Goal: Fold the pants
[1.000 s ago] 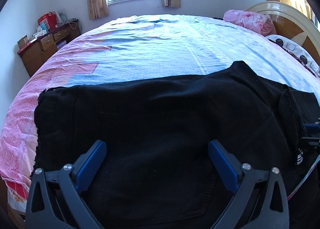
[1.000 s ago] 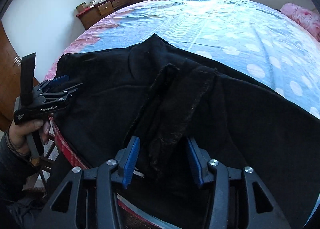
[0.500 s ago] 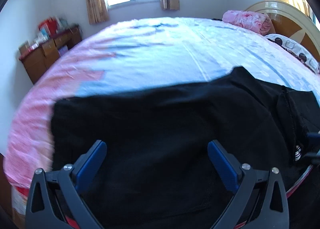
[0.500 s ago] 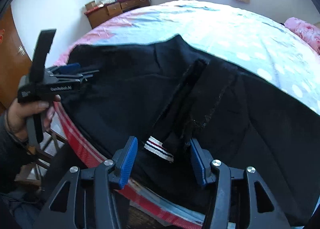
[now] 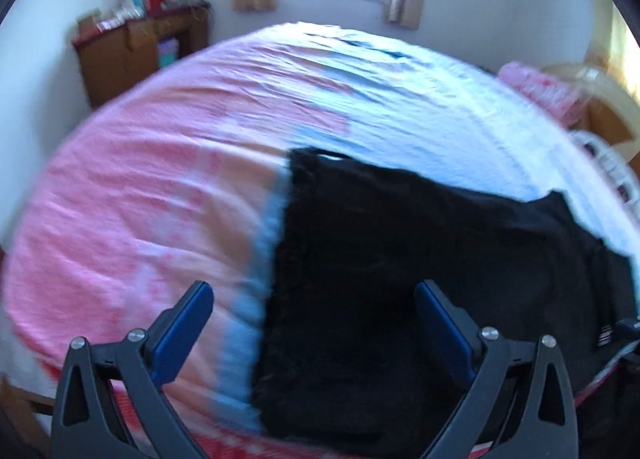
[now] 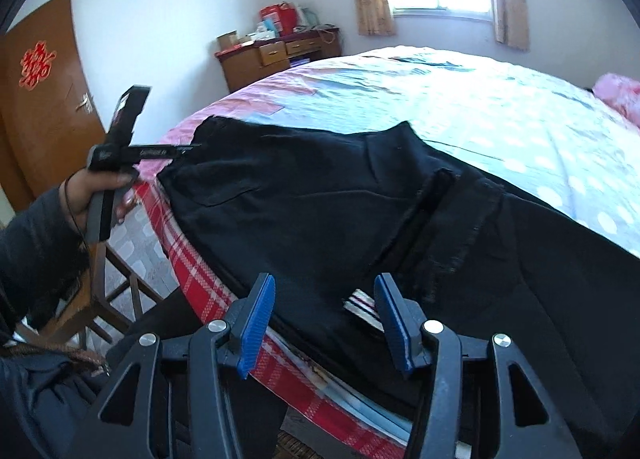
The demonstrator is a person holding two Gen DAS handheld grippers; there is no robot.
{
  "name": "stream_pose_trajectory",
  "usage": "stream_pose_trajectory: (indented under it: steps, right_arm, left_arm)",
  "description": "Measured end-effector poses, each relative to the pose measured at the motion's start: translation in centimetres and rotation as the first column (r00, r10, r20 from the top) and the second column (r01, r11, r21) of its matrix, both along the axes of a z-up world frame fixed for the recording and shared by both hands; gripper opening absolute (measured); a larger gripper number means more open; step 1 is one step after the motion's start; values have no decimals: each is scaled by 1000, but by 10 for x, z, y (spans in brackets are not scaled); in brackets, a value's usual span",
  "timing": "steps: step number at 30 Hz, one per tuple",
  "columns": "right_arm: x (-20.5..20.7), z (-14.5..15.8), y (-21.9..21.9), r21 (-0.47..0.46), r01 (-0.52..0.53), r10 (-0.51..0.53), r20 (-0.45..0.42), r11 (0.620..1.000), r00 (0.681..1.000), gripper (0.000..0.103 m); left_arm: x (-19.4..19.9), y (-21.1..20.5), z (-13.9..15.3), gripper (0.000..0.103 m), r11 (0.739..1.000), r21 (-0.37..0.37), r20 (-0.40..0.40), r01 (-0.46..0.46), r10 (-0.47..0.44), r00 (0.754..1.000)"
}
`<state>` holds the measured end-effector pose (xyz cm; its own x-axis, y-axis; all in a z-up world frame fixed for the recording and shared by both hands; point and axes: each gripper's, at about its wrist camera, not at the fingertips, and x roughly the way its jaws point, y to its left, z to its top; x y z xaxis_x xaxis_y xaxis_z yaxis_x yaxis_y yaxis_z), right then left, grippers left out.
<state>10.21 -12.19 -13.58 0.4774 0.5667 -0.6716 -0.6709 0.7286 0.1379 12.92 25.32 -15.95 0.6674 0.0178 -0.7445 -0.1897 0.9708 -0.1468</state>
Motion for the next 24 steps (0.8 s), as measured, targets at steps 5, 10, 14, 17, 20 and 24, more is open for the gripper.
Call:
stream_pose_trajectory:
  steps: [5,10,14,17,20,24]
  right_arm:
    - [3,-3,-3,16,5,-5,-20,1000,1000,54]
    - [11,-7,-2,35,31,-29,-53,999,998,54]
    - [11,-7,-1,48,40,-37,-56,998,998,54]
    - [10,-7,0,54,46,-43,-53,997,998,54]
    - [9,-3,-3,63,60,-58,-38,996,998,54]
    - [9,2,-15,98,95,-92,-31,991,995,54]
  left_arm:
    - [13,-2,-13,95,997,-75,-9,22,-23,1000]
    - [12,-7,-12,69,993,-97,12,74,-73,997]
    - [10,-14,-5,48,988,-103,7,115,-115,993]
    - [7,-11,1,30,987,-125,21,101,-99,995]
    - [-3,-8,12,21,983,-156,55,94,-87,995]
    - [-8,-12,20,19,985,-142,59,102,-94,994]
